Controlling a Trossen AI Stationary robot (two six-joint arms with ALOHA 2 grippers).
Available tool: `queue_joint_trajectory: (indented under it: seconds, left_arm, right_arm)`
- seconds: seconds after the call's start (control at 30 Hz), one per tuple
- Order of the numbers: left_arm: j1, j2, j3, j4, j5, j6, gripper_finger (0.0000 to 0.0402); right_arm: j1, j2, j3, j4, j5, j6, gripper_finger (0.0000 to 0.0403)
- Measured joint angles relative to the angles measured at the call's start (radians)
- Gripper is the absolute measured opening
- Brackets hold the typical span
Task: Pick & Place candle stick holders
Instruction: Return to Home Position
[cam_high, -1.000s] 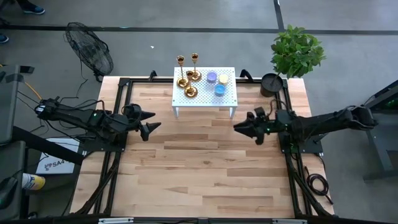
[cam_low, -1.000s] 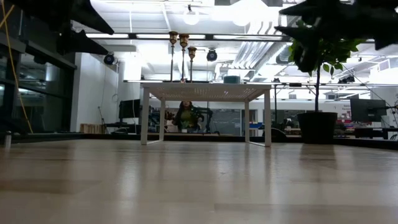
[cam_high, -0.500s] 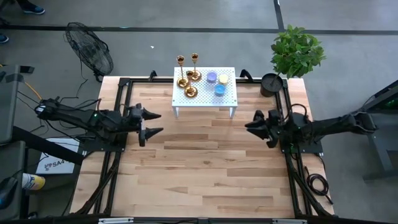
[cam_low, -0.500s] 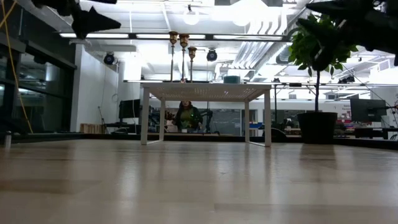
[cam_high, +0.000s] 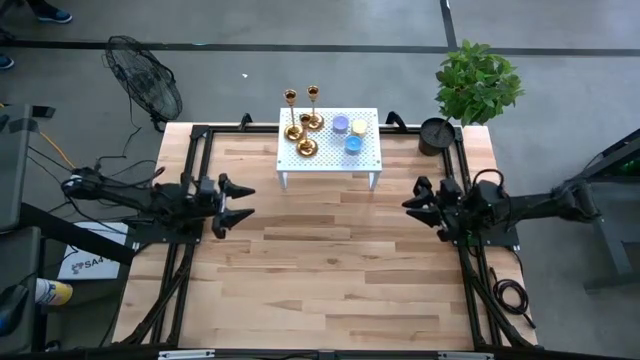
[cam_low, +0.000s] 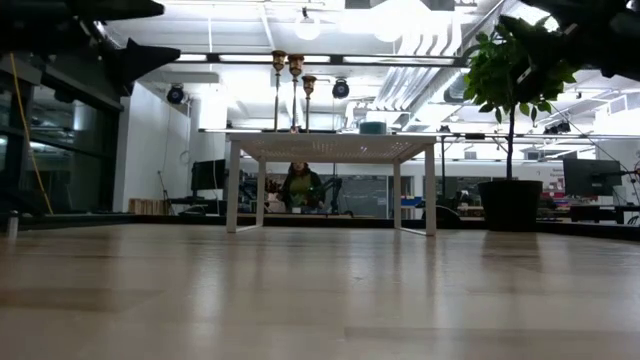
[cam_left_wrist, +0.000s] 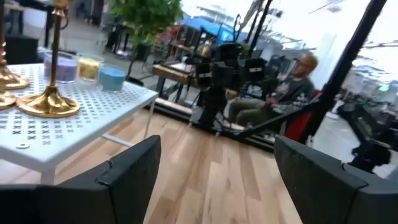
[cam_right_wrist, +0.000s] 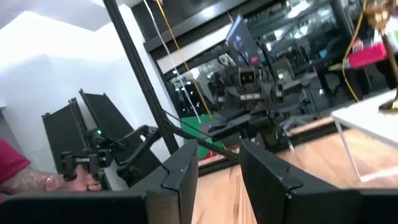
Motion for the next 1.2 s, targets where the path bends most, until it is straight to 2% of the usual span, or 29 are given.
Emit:
queue_joint_trajectory:
  seconds: [0.33, 0.53, 0.63, 0.97, 1.1, 1.2]
  left_arm:
    - [0.0, -0.196, -0.104, 0.0, 0.119, 0.046, 0.0307]
    - [0.001, -0.31, -0.174, -0.016, 0.131, 0.033, 0.0307]
    - [0.001, -0.302, -0.175, -0.026, 0.145, 0.045, 0.0307]
    - [0.004, -0.304, -0.177, -0.014, 0.157, 0.097, 0.0307]
    - [0.067, -0.304, -0.177, -0.021, 0.151, 0.096, 0.0307]
    - [0.136, -0.304, -0.178, -0.021, 0.212, 0.089, 0.0307]
  right_arm:
    - [-0.022, -0.152, 0.0, -0.118, -0.009, -0.046, 0.0114]
    - [-0.087, -0.204, 0.0, -0.129, -0.139, -0.063, 0.0114]
    - [-0.116, -0.217, 0.0, -0.13, -0.187, -0.072, 0.0114]
    - [-0.158, -0.219, 0.0, -0.121, -0.218, -0.12, 0.0114]
    - [-0.158, -0.219, -0.04, -0.074, -0.197, -0.122, 0.0114]
    - [-0.157, -0.216, -0.039, -0.103, -0.148, -0.143, 0.0114]
